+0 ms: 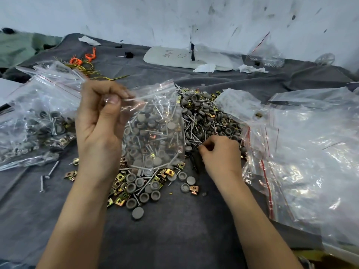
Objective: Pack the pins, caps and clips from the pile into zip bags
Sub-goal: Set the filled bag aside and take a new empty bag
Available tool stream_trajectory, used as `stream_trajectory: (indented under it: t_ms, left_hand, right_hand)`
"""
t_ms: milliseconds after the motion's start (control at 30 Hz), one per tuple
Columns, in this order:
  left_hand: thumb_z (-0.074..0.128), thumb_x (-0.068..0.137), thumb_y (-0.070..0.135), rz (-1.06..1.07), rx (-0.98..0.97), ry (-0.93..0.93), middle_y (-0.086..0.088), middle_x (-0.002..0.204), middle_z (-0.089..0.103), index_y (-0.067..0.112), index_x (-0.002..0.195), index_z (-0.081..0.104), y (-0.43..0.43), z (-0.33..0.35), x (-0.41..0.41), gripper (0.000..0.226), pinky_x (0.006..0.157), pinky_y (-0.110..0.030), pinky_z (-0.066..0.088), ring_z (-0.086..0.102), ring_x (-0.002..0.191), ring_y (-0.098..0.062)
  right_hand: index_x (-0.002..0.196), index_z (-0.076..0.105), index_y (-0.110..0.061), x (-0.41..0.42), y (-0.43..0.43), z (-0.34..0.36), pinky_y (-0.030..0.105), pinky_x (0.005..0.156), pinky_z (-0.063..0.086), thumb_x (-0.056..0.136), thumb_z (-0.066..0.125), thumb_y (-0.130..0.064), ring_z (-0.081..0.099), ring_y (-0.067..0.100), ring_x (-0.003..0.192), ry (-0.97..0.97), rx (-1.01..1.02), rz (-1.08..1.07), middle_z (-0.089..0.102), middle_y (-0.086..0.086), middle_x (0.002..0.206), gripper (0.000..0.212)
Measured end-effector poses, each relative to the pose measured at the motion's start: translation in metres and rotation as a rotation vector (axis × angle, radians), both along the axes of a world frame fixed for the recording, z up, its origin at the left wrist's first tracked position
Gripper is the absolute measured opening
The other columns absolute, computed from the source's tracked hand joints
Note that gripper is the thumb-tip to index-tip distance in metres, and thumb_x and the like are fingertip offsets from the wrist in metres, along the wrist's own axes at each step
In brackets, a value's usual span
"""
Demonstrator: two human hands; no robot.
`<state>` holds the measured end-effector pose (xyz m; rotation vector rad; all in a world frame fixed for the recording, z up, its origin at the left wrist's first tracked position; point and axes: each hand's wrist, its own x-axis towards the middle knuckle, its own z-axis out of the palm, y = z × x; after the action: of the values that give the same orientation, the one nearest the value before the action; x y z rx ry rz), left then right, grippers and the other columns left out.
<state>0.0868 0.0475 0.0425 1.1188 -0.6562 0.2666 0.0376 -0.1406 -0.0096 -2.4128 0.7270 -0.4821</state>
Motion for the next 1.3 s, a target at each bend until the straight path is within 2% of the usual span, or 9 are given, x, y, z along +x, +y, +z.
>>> stream_trajectory:
  t_ms: [100, 167, 400, 567, 767, 933, 1067, 1200, 1300]
  left_hand:
    - [0.051, 0.090, 0.016, -0.002, -0.017, 0.028, 0.014, 0.089, 0.060, 0.037, 0.084, 0.065, 0.001, 0.000, 0.001, 0.026, 0.093, -0.042, 0.049, 0.053, 0.095, -0.018]
    - [0.048, 0.093, 0.010, 0.001, -0.028, 0.055, 0.014, 0.088, 0.060, 0.037, 0.082, 0.065, 0.001, 0.000, 0.002, 0.034, 0.093, -0.042, 0.048, 0.054, 0.092, -0.016]
    - [0.042, 0.094, 0.008, -0.087, 0.032, 0.060, 0.011, 0.089, 0.063, 0.034, 0.080, 0.067, -0.007, 0.003, -0.007, 0.040, 0.091, -0.035, 0.054, 0.059, 0.092, -0.010]
    - [0.045, 0.094, 0.022, -0.059, 0.369, -0.198, 0.008, 0.094, 0.060, 0.037, 0.090, 0.059, -0.012, 0.012, -0.021, 0.021, 0.083, -0.048, 0.046, 0.055, 0.095, -0.019]
    - [0.041, 0.096, 0.018, -0.101, 0.552, -0.381, -0.008, 0.099, 0.057, 0.027, 0.093, 0.051, -0.021, 0.016, -0.034, 0.013, 0.084, -0.030, 0.043, 0.055, 0.095, -0.021]
    - [0.041, 0.096, 0.018, -0.090, 0.546, -0.388, -0.007, 0.101, 0.057, 0.028, 0.091, 0.051, -0.022, 0.015, -0.034, 0.015, 0.086, -0.032, 0.043, 0.056, 0.098, -0.020]
    - [0.042, 0.097, 0.020, -0.093, 0.505, -0.374, -0.004, 0.102, 0.057, 0.028, 0.098, 0.055, -0.024, 0.013, -0.033, 0.016, 0.088, -0.036, 0.044, 0.056, 0.099, -0.021]
    - [0.041, 0.097, 0.017, -0.061, 0.417, -0.389, -0.003, 0.100, 0.058, 0.025, 0.096, 0.055, -0.021, 0.012, -0.029, 0.016, 0.087, -0.034, 0.043, 0.057, 0.099, -0.019]
    - [0.043, 0.098, 0.018, -0.065, 0.291, -0.315, 0.001, 0.101, 0.060, 0.034, 0.095, 0.060, -0.016, 0.011, -0.025, 0.023, 0.090, -0.052, 0.045, 0.057, 0.101, -0.023]
  right_hand:
    - [0.086, 0.072, -0.019, -0.004, -0.006, 0.004, 0.005, 0.046, 0.031, 0.086, 0.066, -0.019, 0.050, 0.000, 0.057, -0.090, 0.062, -0.026, 0.063, -0.004, 0.072, 0.006]
    - [0.080, 0.069, -0.021, -0.008, -0.008, 0.009, 0.004, 0.047, 0.033, 0.085, 0.067, -0.016, 0.049, -0.003, 0.057, -0.179, 0.090, -0.020, 0.061, -0.010, 0.067, 0.007]
    - [0.070, 0.061, -0.028, -0.038, -0.001, 0.049, 0.023, 0.050, 0.043, 0.085, 0.066, -0.015, 0.053, 0.009, 0.054, -0.749, 0.457, 0.048, 0.060, -0.012, 0.065, 0.020]
    - [0.078, 0.060, -0.026, -0.055, 0.010, 0.081, 0.022, 0.047, 0.038, 0.085, 0.062, -0.015, 0.050, 0.013, 0.052, -0.991, 0.452, 0.255, 0.059, -0.008, 0.074, 0.013]
    - [0.085, 0.063, -0.025, -0.060, 0.015, 0.083, 0.018, 0.054, 0.039, 0.087, 0.065, -0.013, 0.052, 0.014, 0.059, -0.847, 0.175, 0.399, 0.063, 0.006, 0.090, 0.012]
    - [0.084, 0.065, -0.022, -0.064, 0.009, 0.083, 0.018, 0.055, 0.039, 0.084, 0.067, -0.011, 0.050, 0.015, 0.065, -0.807, 0.143, 0.427, 0.058, 0.000, 0.090, 0.011]
    - [0.092, 0.071, -0.024, -0.064, 0.012, 0.083, 0.008, 0.059, 0.035, 0.082, 0.070, -0.029, 0.047, 0.002, 0.070, -0.716, 0.084, 0.429, 0.052, -0.008, 0.091, 0.011]
    - [0.096, 0.071, -0.026, -0.060, 0.007, 0.078, 0.015, 0.047, 0.032, 0.089, 0.057, -0.038, 0.042, 0.008, 0.056, -0.824, 0.303, 0.312, 0.060, -0.002, 0.090, 0.020]
    - [0.088, 0.070, -0.029, -0.045, -0.006, 0.058, 0.010, 0.052, 0.038, 0.091, 0.063, -0.027, 0.049, 0.000, 0.057, -0.679, 0.361, 0.142, 0.064, -0.012, 0.078, 0.008]
